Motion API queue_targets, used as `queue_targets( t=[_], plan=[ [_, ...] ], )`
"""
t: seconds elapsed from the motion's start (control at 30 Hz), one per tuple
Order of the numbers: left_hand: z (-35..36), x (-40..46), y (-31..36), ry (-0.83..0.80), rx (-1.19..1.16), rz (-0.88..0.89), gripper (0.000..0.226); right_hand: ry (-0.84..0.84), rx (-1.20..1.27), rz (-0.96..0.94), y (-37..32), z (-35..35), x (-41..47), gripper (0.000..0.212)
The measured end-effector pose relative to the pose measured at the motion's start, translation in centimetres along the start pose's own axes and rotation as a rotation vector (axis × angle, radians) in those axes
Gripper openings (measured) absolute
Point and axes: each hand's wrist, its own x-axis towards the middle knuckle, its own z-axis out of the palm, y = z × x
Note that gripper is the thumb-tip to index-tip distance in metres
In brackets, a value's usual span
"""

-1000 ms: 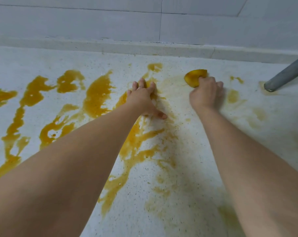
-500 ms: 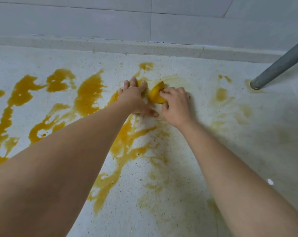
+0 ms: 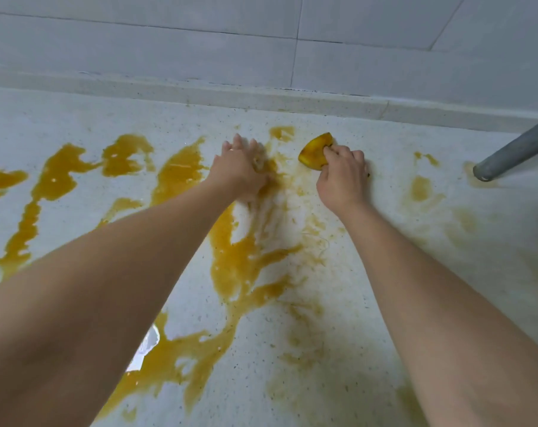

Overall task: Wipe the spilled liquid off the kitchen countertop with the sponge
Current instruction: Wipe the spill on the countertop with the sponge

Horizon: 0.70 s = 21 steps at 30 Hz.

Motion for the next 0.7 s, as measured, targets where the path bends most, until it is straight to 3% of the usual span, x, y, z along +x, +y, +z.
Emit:
queue_targets(
  t=[0.13, 0.27, 0.47, 0.7],
  plan=[
    [-1.6, 2.6, -2.6, -0.029, 0.053, -0.076, 0.076, -0.008, 0.008, -0.001, -1.7, 0.2, 2.7, 0.042],
    [-1.8, 3.6, -4.0, -0.041, 0.083, -0.032, 0.077, 0.003, 0.086, -0.042, -3.5, 1.0, 5.9, 0.046],
    [-2.0, 3.2, -4.3, -0.024, 0.07, -0.006, 0.077, 0.012, 0.3, -0.191, -5.8, 1.7, 2.5, 0.03],
    [-1.7, 3.5, -4.9, -0.042, 0.104, 0.023, 0.075, 0.048, 0.237, -0.088, -6.0, 1.8, 3.2, 0.041]
  ],
)
